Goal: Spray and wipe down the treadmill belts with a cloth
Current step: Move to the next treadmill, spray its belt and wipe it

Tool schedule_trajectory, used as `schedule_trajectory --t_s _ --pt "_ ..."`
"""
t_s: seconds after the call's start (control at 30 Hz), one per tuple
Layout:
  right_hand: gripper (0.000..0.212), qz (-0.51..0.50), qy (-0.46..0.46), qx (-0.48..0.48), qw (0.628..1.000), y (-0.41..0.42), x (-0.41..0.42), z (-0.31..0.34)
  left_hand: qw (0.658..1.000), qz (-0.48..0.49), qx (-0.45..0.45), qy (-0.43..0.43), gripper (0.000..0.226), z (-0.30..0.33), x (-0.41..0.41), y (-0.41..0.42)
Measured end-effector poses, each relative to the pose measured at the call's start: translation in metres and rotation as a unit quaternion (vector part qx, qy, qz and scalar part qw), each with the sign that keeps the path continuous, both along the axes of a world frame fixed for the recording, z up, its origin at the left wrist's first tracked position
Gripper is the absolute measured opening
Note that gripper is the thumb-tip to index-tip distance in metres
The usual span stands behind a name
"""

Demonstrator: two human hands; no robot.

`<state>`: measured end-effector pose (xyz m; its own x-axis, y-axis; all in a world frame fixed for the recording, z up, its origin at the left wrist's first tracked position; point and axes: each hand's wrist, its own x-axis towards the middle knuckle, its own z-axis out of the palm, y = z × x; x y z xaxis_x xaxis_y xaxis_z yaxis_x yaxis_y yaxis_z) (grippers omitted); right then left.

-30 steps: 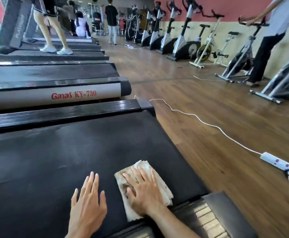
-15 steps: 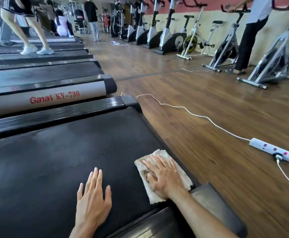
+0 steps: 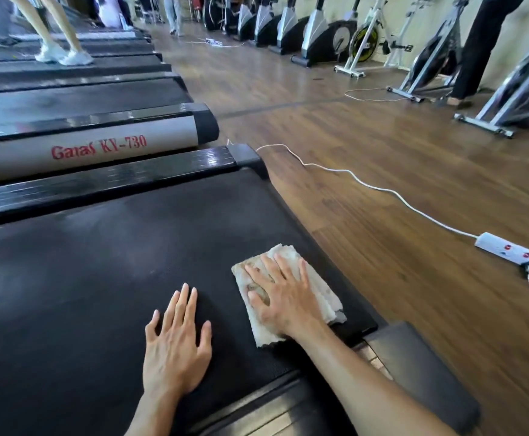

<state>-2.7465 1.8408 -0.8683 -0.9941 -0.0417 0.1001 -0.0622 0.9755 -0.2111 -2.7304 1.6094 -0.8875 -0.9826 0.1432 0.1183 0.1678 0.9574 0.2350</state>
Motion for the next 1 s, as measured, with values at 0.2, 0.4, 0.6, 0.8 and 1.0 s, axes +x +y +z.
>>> schedule_trajectory --t_s 0.2,0.4,0.6,0.8,1.0 --pt "0.060 0.042 -0.026 -0.020 0.999 0.039 0.050 0.006 1.000 -0.001 -0.013 0.001 0.079 -0.003 -0.001 0.001" --pt "0.058 -0.068 -0.044 0.040 0.996 0.041 -0.021 0.008 1.000 -0.002 -0.014 -0.009 0.080 0.001 -0.001 0.002" --pt "0.059 0.058 -0.049 0.006 0.997 0.020 0.015 0.014 1.000 -0.003 -0.013 -0.010 0.079 0.003 -0.001 0.002" --pt "0.068 0.008 -0.059 0.000 0.998 0.057 0.023 0.010 0.999 -0.009 -0.019 -0.025 0.081 0.008 -0.001 0.002" --pt "0.075 -0.079 -0.063 0.004 0.995 0.027 0.008 0.007 1.000 -0.009 -0.004 -0.025 0.082 0.010 0.000 0.002"
